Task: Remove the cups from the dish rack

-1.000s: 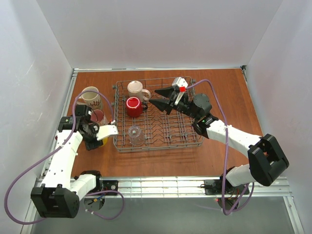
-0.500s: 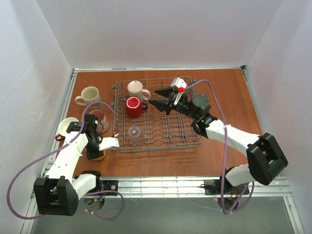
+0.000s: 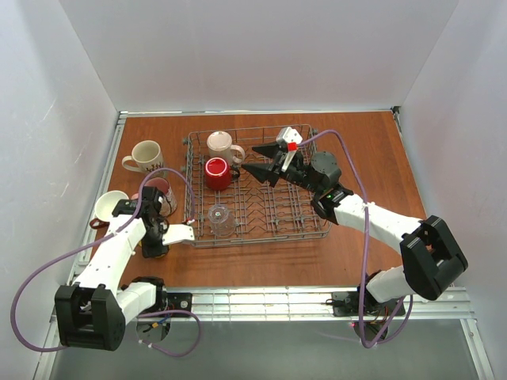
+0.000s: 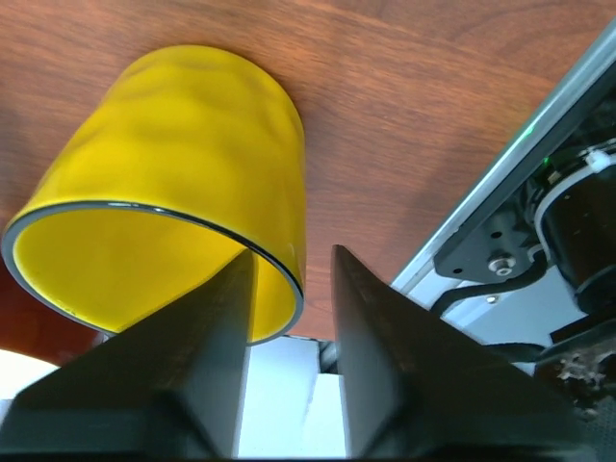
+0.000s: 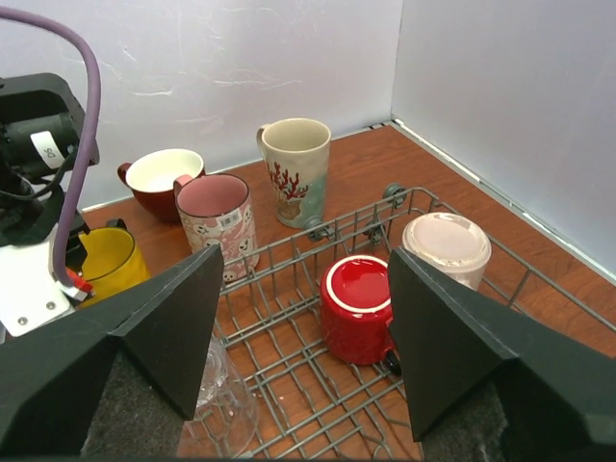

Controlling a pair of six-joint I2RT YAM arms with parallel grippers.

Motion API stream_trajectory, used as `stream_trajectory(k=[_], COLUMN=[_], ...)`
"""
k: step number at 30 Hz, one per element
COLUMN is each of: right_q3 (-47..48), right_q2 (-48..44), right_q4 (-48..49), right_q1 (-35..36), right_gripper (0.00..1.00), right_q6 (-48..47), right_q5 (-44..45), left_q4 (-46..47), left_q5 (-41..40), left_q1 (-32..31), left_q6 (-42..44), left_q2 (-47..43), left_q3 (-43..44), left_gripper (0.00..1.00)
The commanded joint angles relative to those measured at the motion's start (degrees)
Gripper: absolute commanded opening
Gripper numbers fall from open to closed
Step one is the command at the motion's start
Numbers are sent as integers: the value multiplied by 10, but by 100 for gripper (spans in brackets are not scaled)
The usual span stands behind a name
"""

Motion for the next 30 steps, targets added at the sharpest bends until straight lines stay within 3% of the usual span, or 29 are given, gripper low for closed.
stream_trajectory(k=[1,5,9,16,20,24,26,30], right_q3=[20,32,91,259,328,372,386,405], right_q2=[7,16,54,194,248,299,318,354], right_q4=[-1,-32,-142,-408,-467,-469,-469,-474], right_q1=[3,-7,-31,-35,-34,-30,-29,-26], right_gripper=[66,68,69,61,58,57,57,56], right_q6=[-12,-31,-49,-191,-264,-290,-293,-312], right_q5=[9,9,-1,-23,-45,-51,-48,-58], left_q4=[-14,-48,-65,-82,-79,-36,7,85], left_q5=[15,38,59,87,138,240,293,317], left_q1=[-3,-2,-3,-3,-2,-2,-2,-2], left_q6=[2,-4,-11,-22,-59,-196,-280,-398], left_q2=[0,8,8,2,20,77,100,122], left_q3=[25,58,105,193,270,376,387,386], left_gripper=[36,45,56,60,60,60,60,60])
